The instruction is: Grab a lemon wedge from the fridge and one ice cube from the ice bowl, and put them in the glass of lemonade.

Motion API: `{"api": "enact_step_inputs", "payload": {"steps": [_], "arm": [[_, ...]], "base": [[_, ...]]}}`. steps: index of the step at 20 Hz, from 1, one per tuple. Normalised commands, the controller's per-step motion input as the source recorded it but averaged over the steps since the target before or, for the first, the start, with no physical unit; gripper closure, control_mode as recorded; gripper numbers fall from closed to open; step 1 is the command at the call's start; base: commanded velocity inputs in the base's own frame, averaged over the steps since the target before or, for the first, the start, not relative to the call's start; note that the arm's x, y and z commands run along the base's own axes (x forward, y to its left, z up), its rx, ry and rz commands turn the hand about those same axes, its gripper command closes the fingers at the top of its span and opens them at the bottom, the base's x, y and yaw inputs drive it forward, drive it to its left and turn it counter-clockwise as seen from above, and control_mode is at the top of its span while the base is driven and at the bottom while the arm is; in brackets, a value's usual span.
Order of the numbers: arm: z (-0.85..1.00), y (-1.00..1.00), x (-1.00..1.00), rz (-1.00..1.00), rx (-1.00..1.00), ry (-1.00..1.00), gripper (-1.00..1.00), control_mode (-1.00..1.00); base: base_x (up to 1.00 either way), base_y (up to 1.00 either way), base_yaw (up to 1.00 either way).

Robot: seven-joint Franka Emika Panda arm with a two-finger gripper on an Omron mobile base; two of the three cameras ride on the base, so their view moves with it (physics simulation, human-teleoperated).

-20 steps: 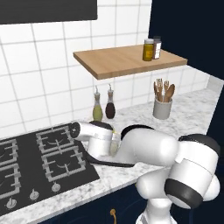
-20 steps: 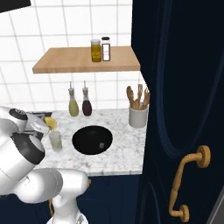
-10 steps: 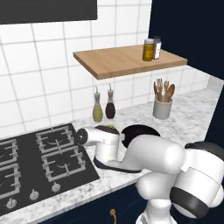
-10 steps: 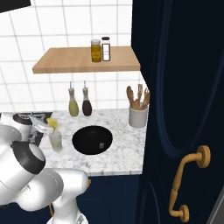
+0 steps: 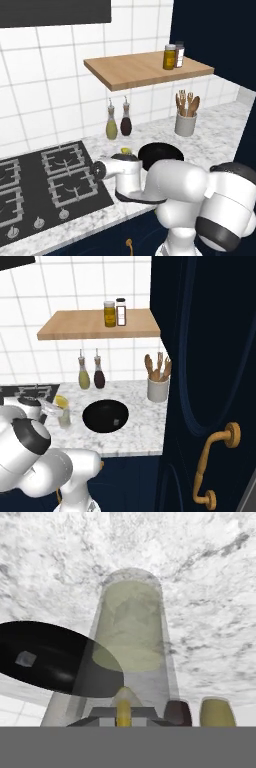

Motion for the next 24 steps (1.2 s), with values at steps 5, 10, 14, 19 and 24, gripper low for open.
{"api": "enact_step_inputs", "payload": {"steps": [5, 10, 14, 19, 24], "arm": [[0.04, 0.24, -0.18, 0.00, 0.00, -0.04, 1.00, -1.00], [0.16, 0.01, -0.08, 0.00, 0.00, 0.00, 1.00, -1.00], [0.06, -0.01, 0.00, 0.00, 0.00, 0.00, -1.00, -1.00], [0.00, -0.01, 0.00, 0.00, 0.00, 0.00, -1.00, -1.00], [0.03, 0.00, -0.09, 0.00, 0.00, -0.05, -1.00, -1.00]], "base": [[0.00, 0.00, 0.00], [0.00, 0.00, 0.00], [0.00, 0.00, 0.00], [0.00, 0.00, 0.00], [0.00, 0.00, 0.00]]}}
